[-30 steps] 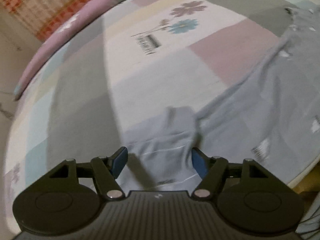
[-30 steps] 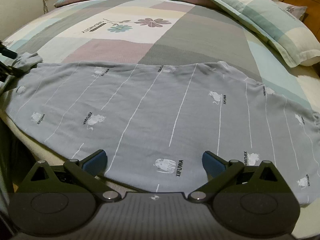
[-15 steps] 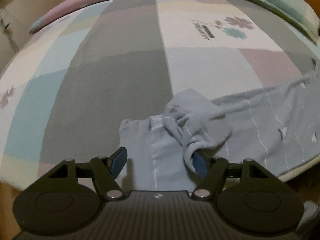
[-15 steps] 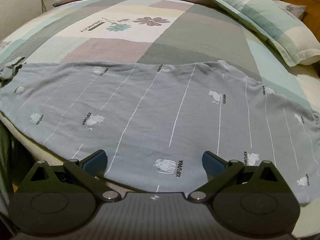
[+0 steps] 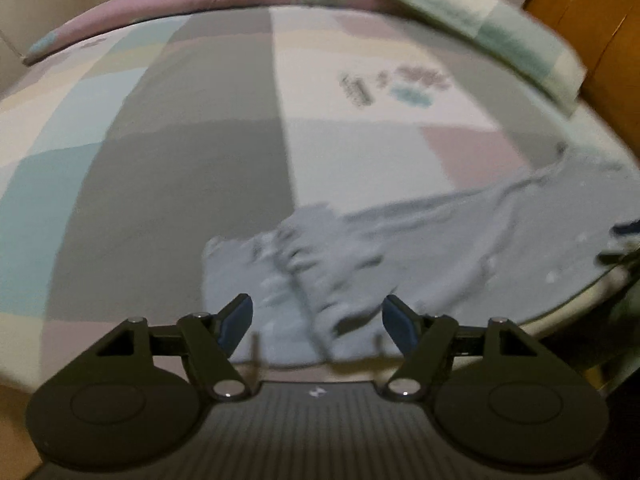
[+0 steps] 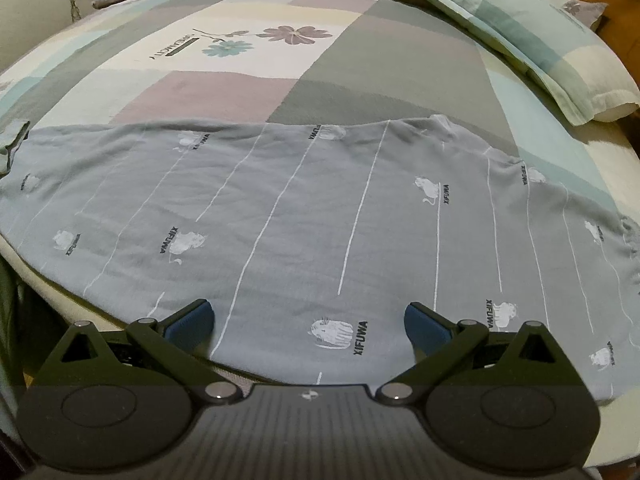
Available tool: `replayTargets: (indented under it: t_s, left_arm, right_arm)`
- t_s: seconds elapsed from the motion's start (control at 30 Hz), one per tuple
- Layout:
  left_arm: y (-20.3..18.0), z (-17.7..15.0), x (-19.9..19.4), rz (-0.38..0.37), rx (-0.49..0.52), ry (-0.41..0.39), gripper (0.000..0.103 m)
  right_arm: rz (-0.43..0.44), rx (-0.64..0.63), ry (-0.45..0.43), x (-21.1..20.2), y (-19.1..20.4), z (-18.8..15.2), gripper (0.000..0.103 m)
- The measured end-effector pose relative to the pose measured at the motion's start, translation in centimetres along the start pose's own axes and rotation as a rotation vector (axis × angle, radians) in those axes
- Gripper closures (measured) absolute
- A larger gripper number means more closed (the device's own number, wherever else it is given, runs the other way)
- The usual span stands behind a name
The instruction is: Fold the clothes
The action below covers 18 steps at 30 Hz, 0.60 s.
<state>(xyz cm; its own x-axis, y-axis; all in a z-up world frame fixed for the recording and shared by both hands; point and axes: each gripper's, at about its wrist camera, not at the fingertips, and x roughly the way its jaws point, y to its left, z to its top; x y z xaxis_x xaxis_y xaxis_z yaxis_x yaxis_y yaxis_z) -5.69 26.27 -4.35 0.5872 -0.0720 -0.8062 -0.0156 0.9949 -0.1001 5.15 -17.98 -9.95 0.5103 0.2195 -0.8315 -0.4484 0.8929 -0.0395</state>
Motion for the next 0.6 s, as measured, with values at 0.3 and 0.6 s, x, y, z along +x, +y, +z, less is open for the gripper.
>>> replayTargets:
  t_s: [0.3,0.6]
  left_arm:
    - [-2.1,3.2,6.1,0.074,-0.056,0.104,0.028]
    - [2.0,2.0,5.4,0.128,-0.175,0.107,0.028]
  right_arm:
    - [0.001,-0.011,0.0,-0.7,0.8,0.7,0.0]
    - [0.017,-0.069,-0.025,-1.3,2.4,1.8,0.0]
